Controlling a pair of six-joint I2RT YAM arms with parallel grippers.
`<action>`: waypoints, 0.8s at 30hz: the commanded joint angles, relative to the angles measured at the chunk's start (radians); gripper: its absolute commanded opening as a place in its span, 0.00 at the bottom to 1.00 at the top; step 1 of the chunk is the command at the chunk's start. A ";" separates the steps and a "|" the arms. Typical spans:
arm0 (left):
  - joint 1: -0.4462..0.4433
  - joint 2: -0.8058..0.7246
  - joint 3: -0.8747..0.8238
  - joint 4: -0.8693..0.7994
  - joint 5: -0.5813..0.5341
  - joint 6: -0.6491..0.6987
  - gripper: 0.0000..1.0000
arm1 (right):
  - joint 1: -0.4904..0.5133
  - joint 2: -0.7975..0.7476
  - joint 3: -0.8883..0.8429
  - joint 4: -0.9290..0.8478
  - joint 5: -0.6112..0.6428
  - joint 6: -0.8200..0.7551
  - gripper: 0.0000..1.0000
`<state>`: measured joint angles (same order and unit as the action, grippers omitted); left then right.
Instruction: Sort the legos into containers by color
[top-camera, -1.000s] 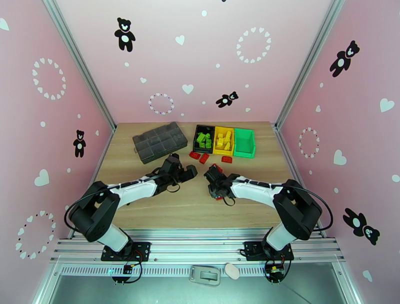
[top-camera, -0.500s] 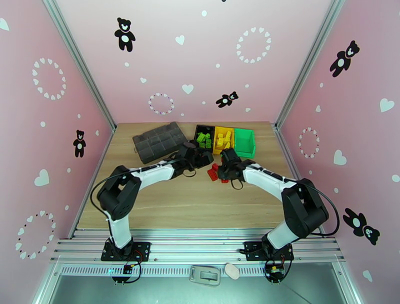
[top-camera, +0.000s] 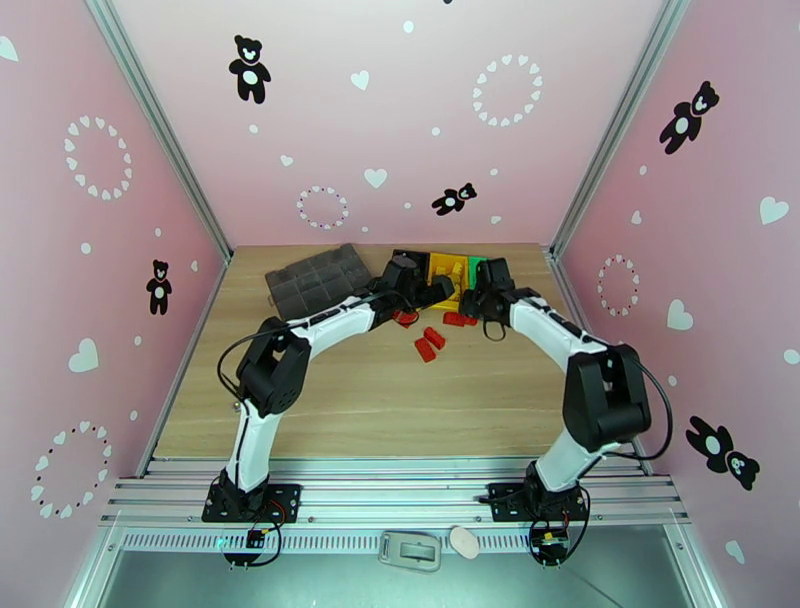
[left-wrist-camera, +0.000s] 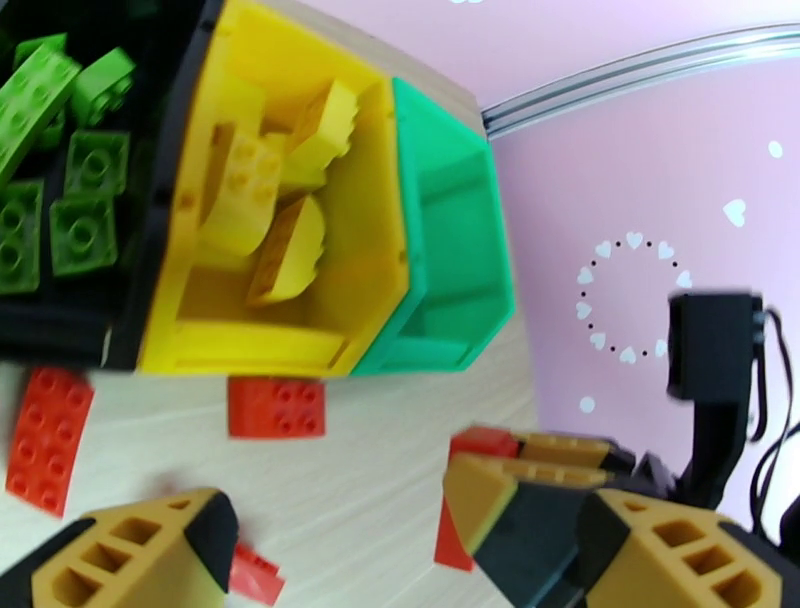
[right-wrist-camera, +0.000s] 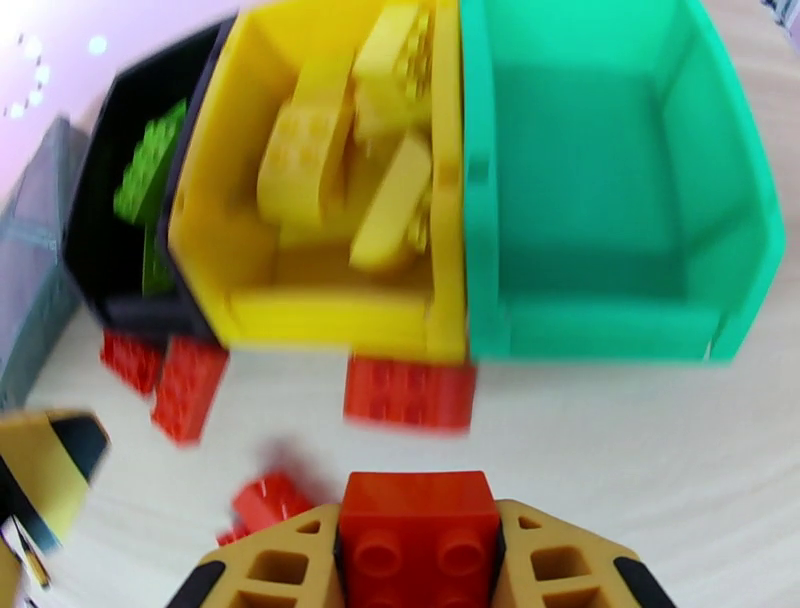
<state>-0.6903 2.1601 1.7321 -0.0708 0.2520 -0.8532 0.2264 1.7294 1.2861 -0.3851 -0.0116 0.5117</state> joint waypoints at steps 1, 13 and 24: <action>-0.002 0.037 0.090 -0.047 0.002 0.015 0.95 | -0.004 0.070 0.115 -0.040 0.019 -0.024 0.15; 0.027 0.004 0.066 -0.068 -0.022 0.053 0.95 | -0.098 0.246 0.378 -0.123 0.061 -0.045 0.16; 0.032 -0.156 -0.180 -0.023 -0.099 0.079 0.95 | -0.121 0.368 0.513 -0.189 0.133 -0.077 0.29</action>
<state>-0.6682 2.1040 1.5974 -0.1192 0.1947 -0.8001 0.1028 2.0617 1.7554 -0.5240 0.0891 0.4530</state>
